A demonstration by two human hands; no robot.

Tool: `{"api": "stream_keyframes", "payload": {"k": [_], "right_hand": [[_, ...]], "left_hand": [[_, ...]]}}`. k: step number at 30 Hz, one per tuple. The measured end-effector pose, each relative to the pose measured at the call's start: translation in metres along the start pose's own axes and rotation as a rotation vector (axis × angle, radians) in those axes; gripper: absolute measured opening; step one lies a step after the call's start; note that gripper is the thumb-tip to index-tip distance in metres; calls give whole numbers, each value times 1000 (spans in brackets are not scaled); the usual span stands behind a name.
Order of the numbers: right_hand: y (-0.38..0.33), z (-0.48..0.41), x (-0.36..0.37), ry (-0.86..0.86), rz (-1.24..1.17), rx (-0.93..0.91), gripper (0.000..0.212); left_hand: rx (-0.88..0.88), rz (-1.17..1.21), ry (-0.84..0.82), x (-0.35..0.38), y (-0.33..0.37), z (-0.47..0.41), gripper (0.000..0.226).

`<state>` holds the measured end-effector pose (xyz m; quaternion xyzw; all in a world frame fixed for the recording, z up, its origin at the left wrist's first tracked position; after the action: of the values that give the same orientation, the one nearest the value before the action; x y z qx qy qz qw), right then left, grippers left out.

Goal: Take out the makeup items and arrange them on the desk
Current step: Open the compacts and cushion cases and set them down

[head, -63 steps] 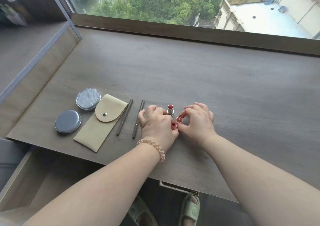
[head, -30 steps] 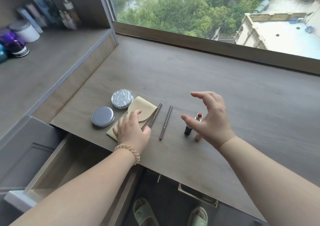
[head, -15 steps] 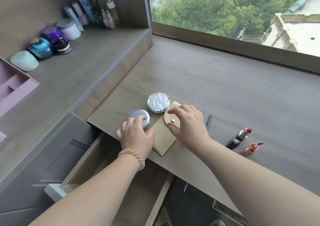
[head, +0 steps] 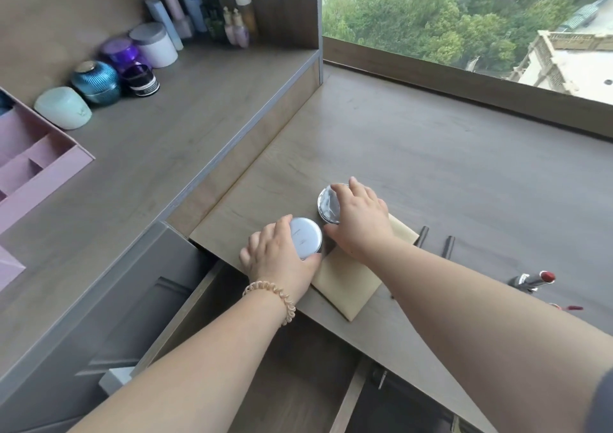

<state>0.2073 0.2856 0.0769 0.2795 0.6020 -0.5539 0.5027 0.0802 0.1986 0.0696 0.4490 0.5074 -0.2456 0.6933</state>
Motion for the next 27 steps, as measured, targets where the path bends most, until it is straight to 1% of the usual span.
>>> {"api": "stream_keyframes", "payload": {"k": [2,4,6,7,8,9,10,11,12,13,15,18,21,27], "right_hand": [[1,-7,1,4,-30,24,62],[0,-9,-1,36,-97,41,62],[-2,-5,-12,89,-249,78,65],[-1,-1,-19,110,-402,114,65],[0,6,-28,104,-614,151,65],[-1,14,-35,61,-860,182,64],[-1,21,-41,3,-1055,192,64],[2,28,-47,-56,-1150,195,65],[6,35,-52,-109,-1173,190,66],[9,41,-58,-150,-1202,170,65],[16,54,-71,-204,-1241,120,60],[26,76,-94,-193,-1190,63,56],[36,105,-117,-158,-1071,14,56],[74,162,-152,-202,-1000,-42,80]], "left_hand": [[10,1,-8,0,0,0,74],[43,-19,-1,-2,0,-1,81],[116,-5,3,-8,8,-1,92],[145,46,-22,-12,14,-2,97],[165,139,-68,-18,21,-2,101],[171,279,-146,-23,29,-3,103],[163,469,-254,-27,37,-3,105],[147,688,-370,-31,45,-1,107],[126,889,-468,-35,53,1,108],[109,1030,-543,-37,59,4,107],[120,1155,-636,-40,76,14,96],[147,1225,-694,-46,101,36,78],[159,1289,-778,-52,115,62,71],[226,1259,-904,-63,146,107,71]]}}
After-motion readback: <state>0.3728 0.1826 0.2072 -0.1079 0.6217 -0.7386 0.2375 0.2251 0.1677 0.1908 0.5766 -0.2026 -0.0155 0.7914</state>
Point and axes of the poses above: each hand's wrist, its own z-axis away from the middle knuckle, its own x-axis out of the palm, y = z × x, the point moved 4 cm from there along -z, towards the middle knuckle, and after that the axes turned 2 degrees about -x, right-handed, at the moved point
